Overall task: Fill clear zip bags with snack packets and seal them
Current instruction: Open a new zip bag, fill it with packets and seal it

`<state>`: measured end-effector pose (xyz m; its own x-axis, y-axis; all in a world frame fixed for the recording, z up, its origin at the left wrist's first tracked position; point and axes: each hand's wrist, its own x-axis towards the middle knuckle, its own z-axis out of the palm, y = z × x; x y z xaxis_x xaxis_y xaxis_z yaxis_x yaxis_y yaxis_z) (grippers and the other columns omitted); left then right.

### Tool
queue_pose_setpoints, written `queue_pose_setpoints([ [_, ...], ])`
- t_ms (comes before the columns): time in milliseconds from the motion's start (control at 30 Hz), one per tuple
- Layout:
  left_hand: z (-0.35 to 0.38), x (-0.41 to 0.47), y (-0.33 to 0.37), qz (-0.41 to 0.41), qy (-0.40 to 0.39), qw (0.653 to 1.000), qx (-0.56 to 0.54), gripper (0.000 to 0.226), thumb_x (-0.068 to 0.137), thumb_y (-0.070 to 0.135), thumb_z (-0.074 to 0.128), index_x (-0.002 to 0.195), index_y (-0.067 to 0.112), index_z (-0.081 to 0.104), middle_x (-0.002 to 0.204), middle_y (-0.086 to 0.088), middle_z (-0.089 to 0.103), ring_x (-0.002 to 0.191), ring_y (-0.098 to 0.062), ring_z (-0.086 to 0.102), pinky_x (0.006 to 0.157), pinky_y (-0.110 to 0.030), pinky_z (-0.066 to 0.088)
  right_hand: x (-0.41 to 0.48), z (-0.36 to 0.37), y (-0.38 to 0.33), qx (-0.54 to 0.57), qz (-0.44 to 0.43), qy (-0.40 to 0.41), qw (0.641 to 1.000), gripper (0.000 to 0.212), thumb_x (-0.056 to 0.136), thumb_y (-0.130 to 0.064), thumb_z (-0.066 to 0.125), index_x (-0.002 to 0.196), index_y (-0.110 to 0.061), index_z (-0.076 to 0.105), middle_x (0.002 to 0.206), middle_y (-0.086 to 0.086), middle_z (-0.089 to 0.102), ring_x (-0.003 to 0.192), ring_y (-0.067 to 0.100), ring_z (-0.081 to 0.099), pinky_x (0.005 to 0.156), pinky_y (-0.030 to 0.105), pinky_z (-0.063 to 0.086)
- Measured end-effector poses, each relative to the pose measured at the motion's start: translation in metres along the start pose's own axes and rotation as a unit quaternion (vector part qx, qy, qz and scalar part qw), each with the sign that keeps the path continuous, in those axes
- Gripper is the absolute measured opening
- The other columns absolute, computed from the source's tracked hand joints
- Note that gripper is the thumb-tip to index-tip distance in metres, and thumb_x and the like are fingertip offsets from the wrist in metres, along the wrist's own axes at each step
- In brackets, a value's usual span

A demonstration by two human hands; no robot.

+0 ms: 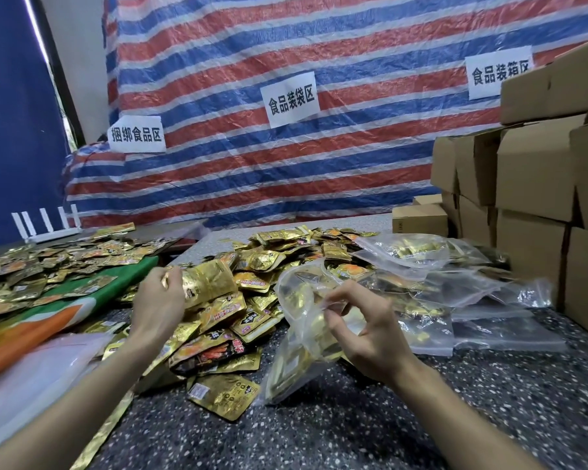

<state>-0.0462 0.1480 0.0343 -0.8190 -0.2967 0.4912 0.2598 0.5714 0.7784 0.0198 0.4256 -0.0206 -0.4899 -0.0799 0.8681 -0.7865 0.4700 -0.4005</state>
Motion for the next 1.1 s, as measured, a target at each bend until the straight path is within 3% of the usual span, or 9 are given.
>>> queue_pose_setpoints([
  [133, -0.028, -0.003, 0.044, 0.012, -0.040, 0.992, -0.118, 0.047, 0.098, 0.040, 0.056, 0.085, -0.005, 0.058, 0.073, -0.007, 0.044, 0.067, -0.027, 0.046, 0.054, -0.040, 0.053, 0.000, 0.000, -0.001, 0.001, 0.005, -0.001, 1.000, 0.005, 0.085, -0.012, 0.060, 0.088, -0.013, 0.063, 0.081, -0.009, 0.062, 0.077, 0.002, 0.058, 0.069, 0.012, 0.044],
  [200, -0.038, -0.008, 0.066, -0.015, -0.087, 0.973, -0.213, 0.056, 0.088, 0.041, 0.067, 0.089, -0.014, 0.063, 0.085, -0.013, 0.057, 0.070, -0.031, 0.055, 0.059, -0.049, 0.061, 0.000, -0.001, -0.003, 0.003, 0.007, 0.004, 1.000, 0.006, 0.085, -0.013, 0.060, 0.090, -0.015, 0.063, 0.082, -0.010, 0.062, 0.078, 0.000, 0.058, 0.070, 0.010, 0.044],
  [267, -0.044, -0.016, 0.086, -0.025, -0.121, 0.964, -0.234, 0.046, 0.078, 0.044, 0.070, 0.085, -0.001, 0.074, 0.092, -0.011, 0.074, 0.075, -0.030, 0.068, 0.056, -0.040, 0.060, 0.000, 0.000, -0.005, 0.007, 0.006, 0.004, 1.000, 0.009, 0.085, -0.011, 0.062, 0.091, -0.017, 0.062, 0.083, -0.011, 0.062, 0.079, -0.001, 0.058, 0.071, 0.009, 0.044],
  [400, -0.038, -0.030, 0.115, -0.005, -0.193, 0.960, -0.204, 0.034, 0.086, 0.044, 0.067, 0.077, 0.013, 0.079, 0.083, -0.004, 0.077, 0.071, -0.018, 0.072, 0.058, -0.032, 0.058, 0.000, 0.000, -0.007, 0.008, -0.005, -0.004, 1.000, 0.021, 0.083, -0.003, 0.063, 0.091, -0.022, 0.059, 0.084, -0.014, 0.059, 0.079, -0.002, 0.057, 0.072, 0.009, 0.043],
  [533, -0.015, -0.036, 0.133, 0.020, -0.198, 0.971, -0.136, 0.041, 0.095, 0.040, 0.062, 0.089, 0.000, 0.072, 0.092, -0.024, 0.072, 0.084, -0.031, 0.068, 0.083, -0.055, 0.056, 0.000, 0.000, -0.008, 0.028, -0.019, -0.002, 0.999, 0.007, 0.084, -0.009, 0.059, 0.087, -0.015, 0.059, 0.082, -0.009, 0.059, 0.078, 0.006, 0.057, 0.071, 0.015, 0.045],
  [667, 0.010, -0.041, 0.135, 0.017, -0.225, 0.970, -0.090, 0.042, 0.097, 0.036, 0.061, 0.093, -0.005, 0.068, 0.093, -0.026, 0.072, 0.073, -0.031, 0.072, 0.066, -0.047, 0.062, -0.001, -0.001, -0.008, 0.038, -0.029, 0.005, 0.999, 0.003, 0.085, -0.009, 0.060, 0.085, -0.011, 0.059, 0.082, -0.004, 0.058, 0.079, 0.010, 0.057, 0.071, 0.019, 0.045],
  [767, 0.024, -0.045, 0.131, 0.031, -0.246, 0.968, -0.034, 0.043, 0.094, 0.038, 0.065, 0.089, -0.004, 0.071, 0.086, -0.023, 0.073, 0.075, -0.034, 0.072, 0.071, -0.055, 0.060, -0.002, 0.000, -0.008, 0.044, -0.026, -0.009, 0.999, 0.004, 0.085, -0.009, 0.063, 0.087, -0.012, 0.062, 0.087, -0.004, 0.059, 0.083, 0.010, 0.058, 0.073, 0.018, 0.045],
  [967, 0.036, -0.044, 0.141, 0.196, -0.156, 0.958, 0.139, 0.042, 0.093, 0.040, 0.066, 0.067, 0.007, 0.068, 0.063, -0.009, 0.065, 0.058, -0.022, 0.061, 0.054, -0.036, 0.051, 0.001, -0.001, -0.006, 0.048, -0.036, 0.009, 0.998, 0.010, 0.086, -0.002, 0.066, 0.090, -0.010, 0.063, 0.088, 0.000, 0.061, 0.084, 0.013, 0.060, 0.074, 0.020, 0.047],
  [1100, 0.041, -0.043, 0.147, 0.283, -0.128, 0.924, 0.223, 0.033, 0.089, 0.034, 0.071, 0.077, 0.005, 0.062, 0.082, -0.008, 0.057, 0.077, -0.028, 0.058, 0.066, -0.039, 0.048, 0.003, -0.001, -0.005, 0.042, -0.055, 0.026, 0.997, 0.012, 0.085, 0.003, 0.069, 0.091, -0.007, 0.066, 0.088, 0.000, 0.063, 0.083, 0.010, 0.060, 0.074, 0.016, 0.046],
])
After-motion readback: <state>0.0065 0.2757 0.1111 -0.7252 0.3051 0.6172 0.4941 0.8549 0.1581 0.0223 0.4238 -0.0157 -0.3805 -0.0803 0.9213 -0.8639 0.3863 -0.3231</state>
